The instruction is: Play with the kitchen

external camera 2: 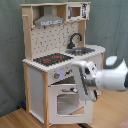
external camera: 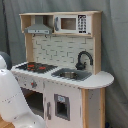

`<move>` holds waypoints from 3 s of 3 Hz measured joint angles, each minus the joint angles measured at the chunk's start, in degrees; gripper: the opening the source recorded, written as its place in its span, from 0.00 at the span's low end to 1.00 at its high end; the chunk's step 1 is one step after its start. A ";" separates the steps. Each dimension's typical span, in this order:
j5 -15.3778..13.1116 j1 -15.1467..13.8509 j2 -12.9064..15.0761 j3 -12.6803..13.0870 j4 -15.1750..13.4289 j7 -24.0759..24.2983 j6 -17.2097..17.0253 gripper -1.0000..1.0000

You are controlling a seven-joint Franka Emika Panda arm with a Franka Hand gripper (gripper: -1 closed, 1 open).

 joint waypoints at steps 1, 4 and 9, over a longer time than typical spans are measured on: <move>-1.40 1.80 -1.99 -0.04 -1.43 5.43 -0.51 1.00; -1.50 4.96 -9.62 -0.09 -7.03 17.20 -10.20 1.00; 12.90 5.79 -16.11 -1.51 -12.65 31.08 -29.03 1.00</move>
